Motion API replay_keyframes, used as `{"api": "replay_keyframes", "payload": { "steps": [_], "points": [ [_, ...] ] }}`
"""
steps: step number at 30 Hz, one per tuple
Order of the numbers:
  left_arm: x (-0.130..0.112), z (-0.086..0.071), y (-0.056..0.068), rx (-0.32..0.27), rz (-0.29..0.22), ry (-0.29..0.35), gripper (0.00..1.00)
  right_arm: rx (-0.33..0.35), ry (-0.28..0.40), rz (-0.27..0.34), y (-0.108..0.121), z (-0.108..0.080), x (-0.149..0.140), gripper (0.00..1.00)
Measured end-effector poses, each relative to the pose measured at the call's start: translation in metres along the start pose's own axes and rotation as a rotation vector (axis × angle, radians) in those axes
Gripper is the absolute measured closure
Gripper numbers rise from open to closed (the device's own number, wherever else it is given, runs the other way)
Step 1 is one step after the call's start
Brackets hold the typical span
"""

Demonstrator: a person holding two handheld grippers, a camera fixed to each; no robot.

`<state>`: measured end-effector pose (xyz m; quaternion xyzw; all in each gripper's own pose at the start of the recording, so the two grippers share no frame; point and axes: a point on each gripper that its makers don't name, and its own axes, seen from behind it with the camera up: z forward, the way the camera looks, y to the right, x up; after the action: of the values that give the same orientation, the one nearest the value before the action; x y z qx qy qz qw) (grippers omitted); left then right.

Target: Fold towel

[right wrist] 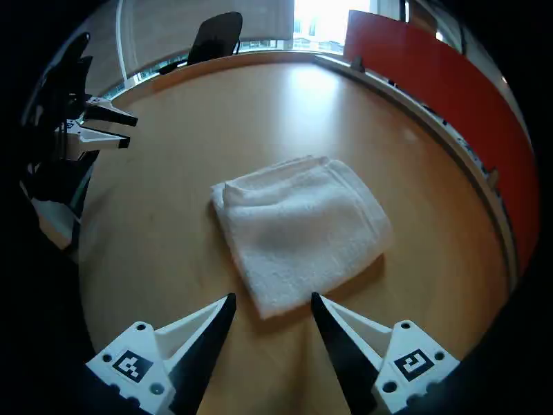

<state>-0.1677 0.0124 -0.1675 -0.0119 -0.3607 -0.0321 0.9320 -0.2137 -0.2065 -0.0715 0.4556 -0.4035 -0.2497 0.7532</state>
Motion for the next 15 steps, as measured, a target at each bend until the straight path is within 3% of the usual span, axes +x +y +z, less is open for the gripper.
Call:
{"api": "replay_keyframes", "payload": {
  "steps": [7,15],
  "points": [
    [0.000,0.000,0.000,-0.002,0.005,-0.001,0.01,-0.025,-0.004,0.035,0.001,0.002,-0.008,0.23],
    [0.000,0.000,0.002,-0.004,0.003,-0.001,0.01,-0.053,-0.003,0.077,0.004,0.005,-0.012,0.39]
  ]
}}
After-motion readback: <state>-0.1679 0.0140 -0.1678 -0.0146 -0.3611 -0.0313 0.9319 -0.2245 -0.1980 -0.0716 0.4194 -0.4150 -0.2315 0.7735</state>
